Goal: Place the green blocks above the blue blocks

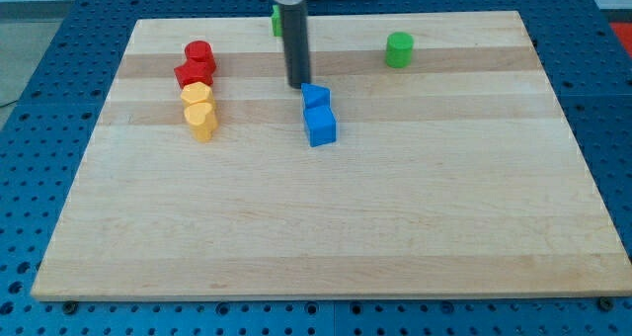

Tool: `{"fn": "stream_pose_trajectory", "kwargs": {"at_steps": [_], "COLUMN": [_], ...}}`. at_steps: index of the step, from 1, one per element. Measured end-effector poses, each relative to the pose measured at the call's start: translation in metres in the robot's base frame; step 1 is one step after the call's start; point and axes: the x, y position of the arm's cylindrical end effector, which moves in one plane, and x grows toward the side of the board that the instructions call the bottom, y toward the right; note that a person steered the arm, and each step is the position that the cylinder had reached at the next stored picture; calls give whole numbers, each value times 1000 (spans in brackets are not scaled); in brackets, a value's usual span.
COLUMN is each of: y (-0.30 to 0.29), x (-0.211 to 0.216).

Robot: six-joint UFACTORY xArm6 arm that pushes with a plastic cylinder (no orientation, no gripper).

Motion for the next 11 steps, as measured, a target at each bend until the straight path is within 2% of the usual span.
{"fn": "stream_pose_trajectory", "kwargs": {"at_steps": [2,3,4,5,6,7,8,9,10,11], "y": [98,135,138,121,161,162,106,43,19,20], "x": [0,-17,-62,-74,-76,-114,-117,-64,-24,-37]}}
